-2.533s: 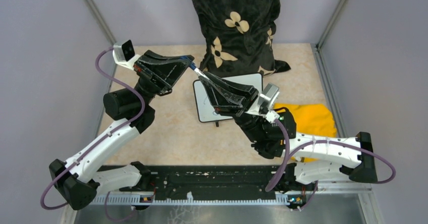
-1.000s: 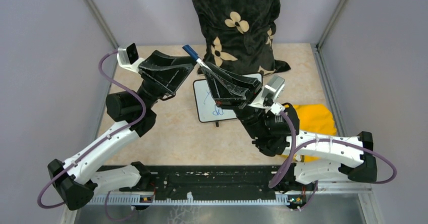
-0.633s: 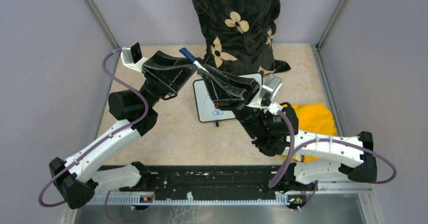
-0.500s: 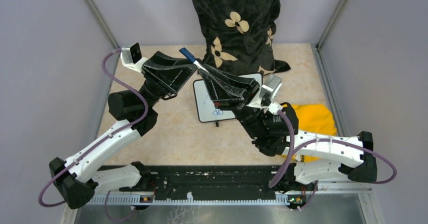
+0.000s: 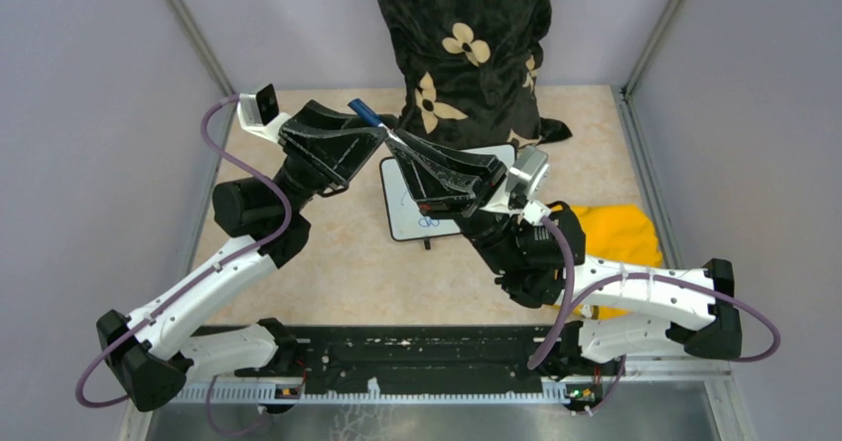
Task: Write a sentence on the whiteboard
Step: Close the whiteboard marker at the center of the board, then place the whiteboard marker at the center of the board.
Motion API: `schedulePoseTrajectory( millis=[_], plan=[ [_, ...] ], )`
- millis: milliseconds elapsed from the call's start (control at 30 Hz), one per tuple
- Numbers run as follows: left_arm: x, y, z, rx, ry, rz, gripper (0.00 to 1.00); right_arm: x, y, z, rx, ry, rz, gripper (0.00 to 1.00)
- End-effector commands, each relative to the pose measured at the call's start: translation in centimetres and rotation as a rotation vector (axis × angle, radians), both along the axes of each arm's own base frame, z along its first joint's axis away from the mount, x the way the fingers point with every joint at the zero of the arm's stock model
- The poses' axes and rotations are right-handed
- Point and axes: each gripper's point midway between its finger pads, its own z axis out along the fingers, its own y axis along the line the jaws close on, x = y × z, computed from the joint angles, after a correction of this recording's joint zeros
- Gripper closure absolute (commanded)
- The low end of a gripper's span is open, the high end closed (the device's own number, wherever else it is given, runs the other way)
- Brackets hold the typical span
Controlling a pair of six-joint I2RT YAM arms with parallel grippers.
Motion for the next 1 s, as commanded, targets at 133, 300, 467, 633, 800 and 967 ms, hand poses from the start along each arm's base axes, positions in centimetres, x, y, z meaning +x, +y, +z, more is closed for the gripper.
schedulePoseTrajectory(
  millis=[133,300,467,633,800,967],
  plan=[
    [-1.0,0.7,0.9,-0.026,-0.047,0.0,0.74,-0.3,0.0,-0.3,0.007,0.002,0.019,1.0],
    [-0.8,0.6,0.8,-0.023,-0.046,0.005,0.94,-0.2,-0.1,-0.8,-0.006,0.017,0.02,1.0],
    [-0.4,0.5,0.7,-0.019,-0.035,0.019,1.0,-0.2,-0.6,-1.4,-0.044,0.034,0.02,0.76],
    [0.0,0.3,0.5,0.01,-0.034,0.056,1.0,0.3,-1.9,-3.0,-0.136,0.139,0.017,0.52],
    [1.4,-1.3,-0.2,0.122,-0.032,0.106,1.0,0.6,-5.0,-5.9,-0.239,0.291,0.005,0.47],
    [2.5,-3.5,-3.4,0.382,-0.046,0.156,1.0,0.1,-7.9,-9.4,-0.347,0.411,0.014,0.47]
  ],
)
